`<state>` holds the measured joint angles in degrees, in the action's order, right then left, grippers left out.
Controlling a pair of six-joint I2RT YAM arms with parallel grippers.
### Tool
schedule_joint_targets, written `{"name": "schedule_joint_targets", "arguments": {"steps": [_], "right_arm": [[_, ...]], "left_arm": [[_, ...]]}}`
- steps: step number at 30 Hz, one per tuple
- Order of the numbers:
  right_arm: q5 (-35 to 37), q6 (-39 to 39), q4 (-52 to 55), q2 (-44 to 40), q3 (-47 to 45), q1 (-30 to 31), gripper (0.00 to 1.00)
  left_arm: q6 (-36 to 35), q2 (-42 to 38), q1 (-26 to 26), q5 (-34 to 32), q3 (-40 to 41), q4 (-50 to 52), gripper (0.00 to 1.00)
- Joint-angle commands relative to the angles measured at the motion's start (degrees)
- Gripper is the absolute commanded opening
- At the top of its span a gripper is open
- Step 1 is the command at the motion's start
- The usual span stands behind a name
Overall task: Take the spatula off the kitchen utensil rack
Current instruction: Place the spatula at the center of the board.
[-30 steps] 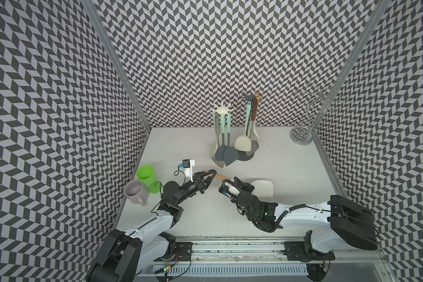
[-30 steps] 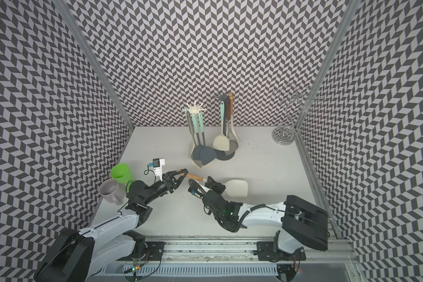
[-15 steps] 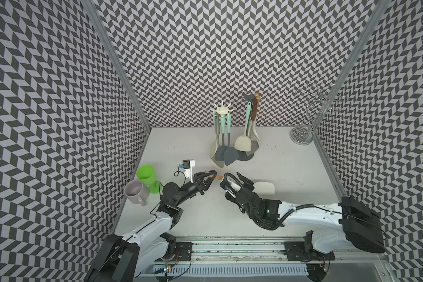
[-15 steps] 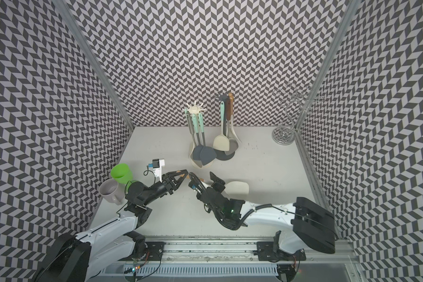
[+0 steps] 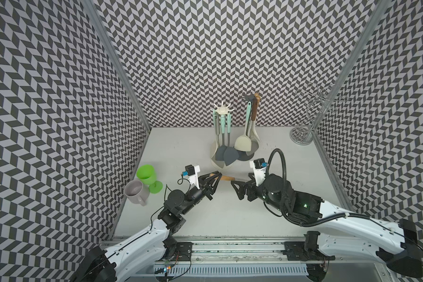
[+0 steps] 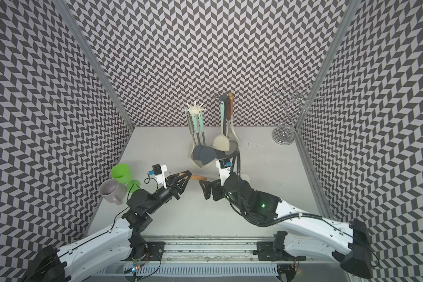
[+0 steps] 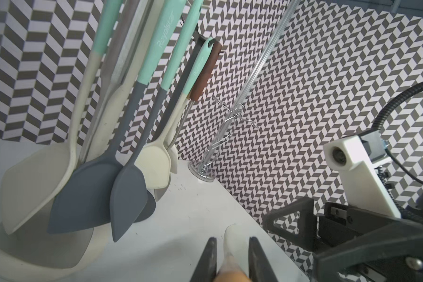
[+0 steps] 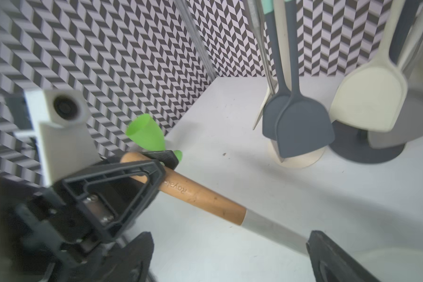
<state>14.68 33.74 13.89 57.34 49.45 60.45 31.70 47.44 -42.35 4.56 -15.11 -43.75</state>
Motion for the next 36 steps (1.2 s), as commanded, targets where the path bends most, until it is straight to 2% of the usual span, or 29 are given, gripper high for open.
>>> {"name": "schedule_joint_targets", "arguments": {"steps": [1,5,8,11,14,21,29,32,36], "right_arm": [[-12.46,16.89,3.13,-4.28,0.05,-5.47,1.00],[-24.43,29.65,2.28,-8.78,-4.27,-15.17,1.00],[-34.31,38.77,-3.70,-11.23,-9.67,-21.16,1.00],[-42.65,46.52,-10.87,-11.04,-14.48,-25.00,0.99],[-46.98,51.19,-17.86,-9.37,-17.91,-27.31,0.97],[-50.56,55.93,-24.79,-7.03,-19.92,-30.94,0.95],[-50.74,58.43,-26.01,-9.12,-20.95,-34.76,0.91],[-50.27,59.29,-26.02,-9.62,-21.62,-36.07,0.76],[-50.17,59.87,-26.36,-8.60,-21.26,-36.96,0.65]], "left_arm": [[-6.53,1.95,-4.71,-13.12,-3.09,-4.85,0.00],[-12.17,6.82,-9.82,-18.55,-4.10,-12.58,0.00],[-15.97,10.36,-13.73,-21.80,-5.31,-17.86,0.00],[-20.28,13.85,-17.43,-24.49,-6.53,-22.91,0.00],[-24.13,16.88,-20.35,-25.03,-8.49,-25.25,0.00],[-33.81,21.95,-27.37,-28.85,-10.66,-30.09,0.00],[-35.97,25.06,-29.29,-30.19,-10.92,-33.19,0.00],[-35.65,24.97,-29.68,-29.31,-10.70,-33.51,0.00],[-35.46,25.29,-30.54,-28.52,-10.47,-33.99,0.00]]}}
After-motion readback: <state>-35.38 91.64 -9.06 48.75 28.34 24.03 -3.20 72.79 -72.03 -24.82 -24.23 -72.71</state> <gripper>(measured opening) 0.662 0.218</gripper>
